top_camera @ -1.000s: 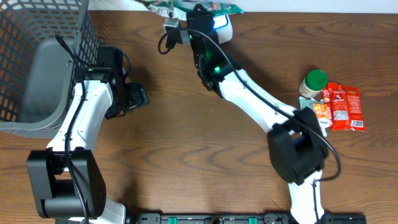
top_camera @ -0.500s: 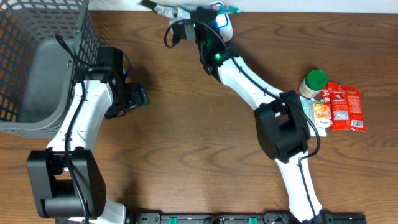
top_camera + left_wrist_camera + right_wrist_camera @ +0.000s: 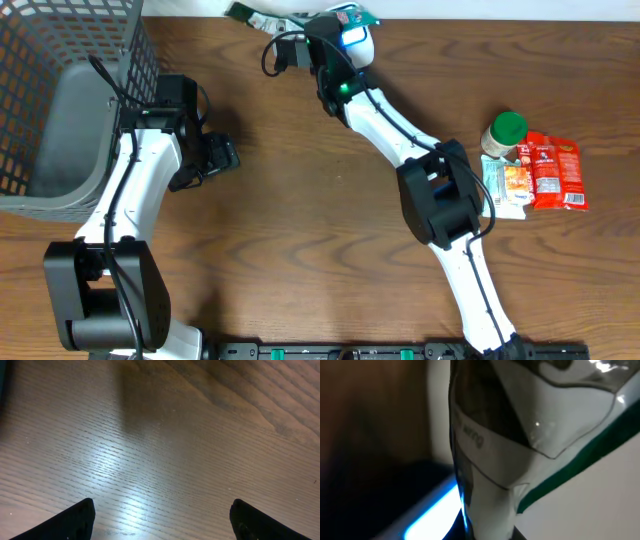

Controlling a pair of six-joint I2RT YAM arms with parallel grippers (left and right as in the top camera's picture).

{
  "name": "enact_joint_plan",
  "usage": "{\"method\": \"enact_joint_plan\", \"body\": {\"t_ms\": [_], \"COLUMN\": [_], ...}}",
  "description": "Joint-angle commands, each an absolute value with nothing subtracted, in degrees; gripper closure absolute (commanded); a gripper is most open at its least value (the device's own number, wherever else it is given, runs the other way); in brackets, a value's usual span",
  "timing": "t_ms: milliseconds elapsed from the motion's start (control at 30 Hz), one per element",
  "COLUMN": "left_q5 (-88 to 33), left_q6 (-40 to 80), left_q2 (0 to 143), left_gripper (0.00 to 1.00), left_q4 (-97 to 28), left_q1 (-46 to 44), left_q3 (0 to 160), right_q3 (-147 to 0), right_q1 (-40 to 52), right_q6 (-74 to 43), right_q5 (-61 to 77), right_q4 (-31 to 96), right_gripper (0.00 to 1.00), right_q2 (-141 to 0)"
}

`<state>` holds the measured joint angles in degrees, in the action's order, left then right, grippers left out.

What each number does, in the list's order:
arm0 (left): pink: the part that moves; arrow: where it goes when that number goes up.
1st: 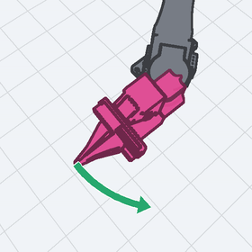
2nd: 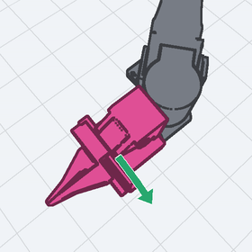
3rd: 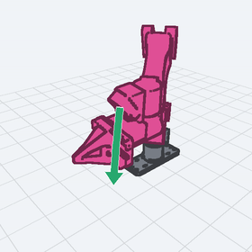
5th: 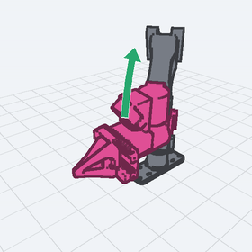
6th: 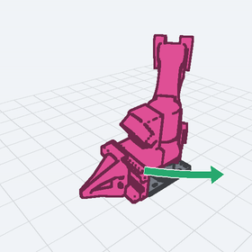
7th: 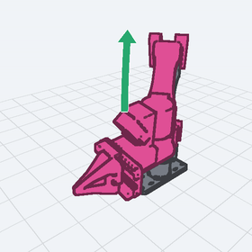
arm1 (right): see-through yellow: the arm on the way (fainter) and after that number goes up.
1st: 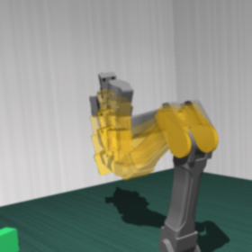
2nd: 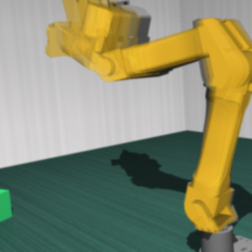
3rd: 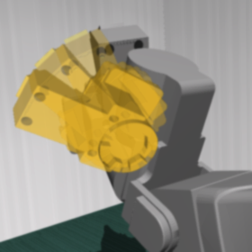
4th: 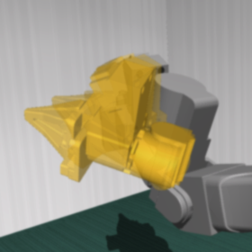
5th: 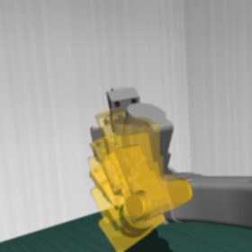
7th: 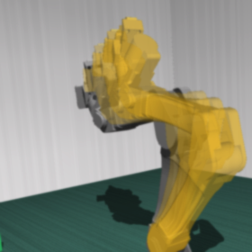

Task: Scan the item barcode
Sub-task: 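Hold the glove pack in front of the scanner with the right gripper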

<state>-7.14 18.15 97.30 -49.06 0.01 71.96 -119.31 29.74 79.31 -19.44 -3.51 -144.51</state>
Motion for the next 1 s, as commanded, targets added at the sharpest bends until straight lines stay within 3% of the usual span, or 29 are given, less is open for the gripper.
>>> {"method": "enact_joint_plan", "body": {"t_ms": [0,200,567,967], "left_q5": [-6.39,-6.39,-6.39,-6.39], "left_q6": [18.26,18.26,18.26,18.26], "left_q2": [97.73,97.73,97.73,97.73], "left_gripper": [0.13,0.13,0.13,0.13], "left_q4": [-49.21,-49.21,-49.21,-49.21], "left_q1": [0.47,0.47,0.47,0.47], "left_q3": [71.83,71.83,71.83,71.83], "right_q3": [-120.25,-120.25,-120.27,-120.25], "right_q1": [29.58,29.89,29.43,29.3], "right_q6": [74.17,72.9,66.19,64.71], "right_q5": [-17.61,-17.5,-17.69,-17.69], "right_q4": [-1.56,2.85,-3.31,-1.85], "right_gripper": [0.99,0.99,0.99,0.99], "right_q2": [-144.4,-144.42,-144.4,-144.4]}}
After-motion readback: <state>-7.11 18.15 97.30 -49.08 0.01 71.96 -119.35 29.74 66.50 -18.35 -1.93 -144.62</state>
